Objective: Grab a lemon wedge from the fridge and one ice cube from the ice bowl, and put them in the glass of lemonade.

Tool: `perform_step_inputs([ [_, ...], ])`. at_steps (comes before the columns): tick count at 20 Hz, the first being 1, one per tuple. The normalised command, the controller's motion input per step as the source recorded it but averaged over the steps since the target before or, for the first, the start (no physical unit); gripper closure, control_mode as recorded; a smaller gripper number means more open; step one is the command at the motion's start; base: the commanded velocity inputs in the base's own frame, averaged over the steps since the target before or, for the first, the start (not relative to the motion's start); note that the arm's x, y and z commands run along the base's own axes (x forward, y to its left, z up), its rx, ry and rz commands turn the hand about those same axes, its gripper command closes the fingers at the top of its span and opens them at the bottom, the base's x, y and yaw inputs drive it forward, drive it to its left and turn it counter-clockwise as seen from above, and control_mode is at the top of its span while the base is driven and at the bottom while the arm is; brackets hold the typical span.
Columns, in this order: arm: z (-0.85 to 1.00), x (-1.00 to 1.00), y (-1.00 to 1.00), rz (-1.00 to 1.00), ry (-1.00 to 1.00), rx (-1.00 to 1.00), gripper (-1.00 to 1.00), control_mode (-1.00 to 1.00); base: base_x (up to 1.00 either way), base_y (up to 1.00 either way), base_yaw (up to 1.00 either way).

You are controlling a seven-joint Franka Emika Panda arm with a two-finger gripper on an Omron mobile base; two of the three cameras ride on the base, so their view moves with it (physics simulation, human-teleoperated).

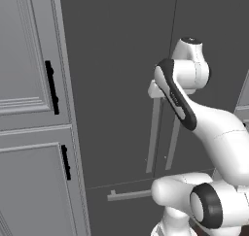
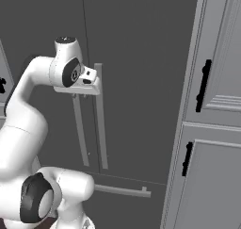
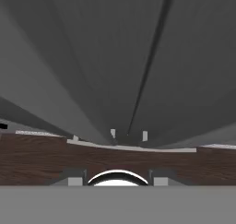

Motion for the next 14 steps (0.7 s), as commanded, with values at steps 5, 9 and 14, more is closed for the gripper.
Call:
perform_step_inputs([
  [5,-0.03,-0.44,-0.12,0.00,0.00,0.00,-1.00,-1.00,0.00,0.00,0.00],
  [9,-0.13,-0.71,-0.12,0.00,0.00,0.00,-1.00,-1.00,0.00,0.00,0.00],
  [14,-0.42,-0.60,0.00,0.00,0.00,0.00,-1.00,-1.00,0.00,0.00,0.00],
])
